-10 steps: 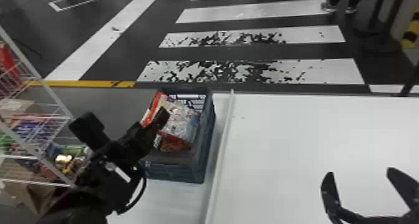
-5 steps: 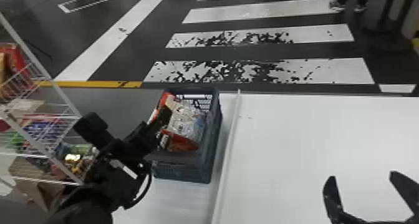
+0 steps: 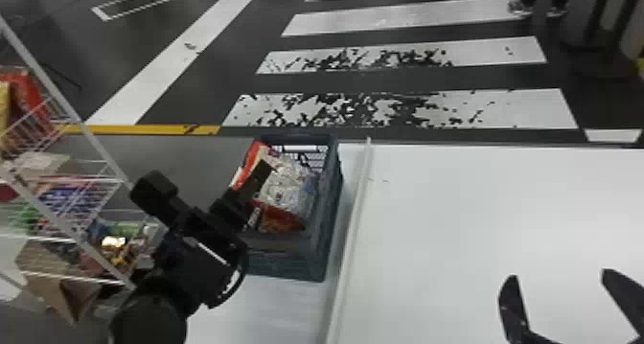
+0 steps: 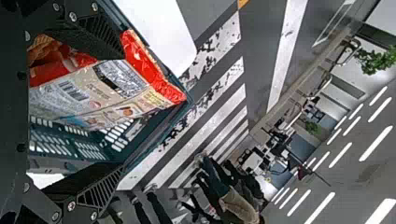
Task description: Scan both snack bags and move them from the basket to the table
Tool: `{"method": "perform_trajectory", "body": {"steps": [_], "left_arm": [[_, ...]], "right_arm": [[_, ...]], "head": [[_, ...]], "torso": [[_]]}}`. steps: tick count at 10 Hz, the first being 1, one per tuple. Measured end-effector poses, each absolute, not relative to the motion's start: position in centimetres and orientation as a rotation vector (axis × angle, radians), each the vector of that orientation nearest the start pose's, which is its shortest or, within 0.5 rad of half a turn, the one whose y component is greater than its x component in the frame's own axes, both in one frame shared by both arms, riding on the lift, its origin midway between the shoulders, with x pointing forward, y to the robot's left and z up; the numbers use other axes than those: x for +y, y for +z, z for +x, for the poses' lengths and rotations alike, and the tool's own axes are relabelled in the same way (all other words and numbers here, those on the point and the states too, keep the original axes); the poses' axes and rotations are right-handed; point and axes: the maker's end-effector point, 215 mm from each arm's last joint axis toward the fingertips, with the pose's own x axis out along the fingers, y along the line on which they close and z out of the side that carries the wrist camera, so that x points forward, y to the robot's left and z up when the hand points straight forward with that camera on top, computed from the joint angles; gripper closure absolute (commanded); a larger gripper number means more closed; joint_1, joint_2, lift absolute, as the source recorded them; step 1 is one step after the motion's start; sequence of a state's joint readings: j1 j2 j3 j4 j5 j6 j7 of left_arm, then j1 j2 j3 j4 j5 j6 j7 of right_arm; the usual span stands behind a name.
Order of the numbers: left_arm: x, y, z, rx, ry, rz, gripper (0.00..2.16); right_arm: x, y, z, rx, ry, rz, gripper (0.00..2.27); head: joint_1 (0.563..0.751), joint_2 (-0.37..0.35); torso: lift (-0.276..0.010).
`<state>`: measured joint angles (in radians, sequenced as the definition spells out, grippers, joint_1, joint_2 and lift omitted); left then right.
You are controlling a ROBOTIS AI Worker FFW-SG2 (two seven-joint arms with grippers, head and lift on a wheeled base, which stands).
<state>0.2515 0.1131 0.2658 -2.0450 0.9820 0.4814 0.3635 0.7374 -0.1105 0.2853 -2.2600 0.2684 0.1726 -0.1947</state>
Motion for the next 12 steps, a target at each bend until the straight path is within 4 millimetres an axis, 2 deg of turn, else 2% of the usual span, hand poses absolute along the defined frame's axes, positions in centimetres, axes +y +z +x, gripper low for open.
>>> {"method": "perform_trajectory", "body": {"steps": [3,8,12], "left_arm": [[34.0,-35.5,50.1,0.312,0.284,-0.816,0.2],[35.6,-35.9,50.8,0.337,0.406,-0.761,0.2],[34.7,-37.3,50.8,0.39,0.422,-0.849,0.2]], "right_arm": [[-13.3,-36.1,36.1,0.176,0.09,-0.202,0.08],[-13.0,-36.4,35.8,0.173,0.087,-0.201,0.08],[-12.5,-36.2,35.6,0.16,0.089,-0.2,0.08]], "head": [[0.695,0.261],[0.695,0.285],[0.695,0.284]], "torso": [[-0.098],[-0.098],[-0.098]]}}
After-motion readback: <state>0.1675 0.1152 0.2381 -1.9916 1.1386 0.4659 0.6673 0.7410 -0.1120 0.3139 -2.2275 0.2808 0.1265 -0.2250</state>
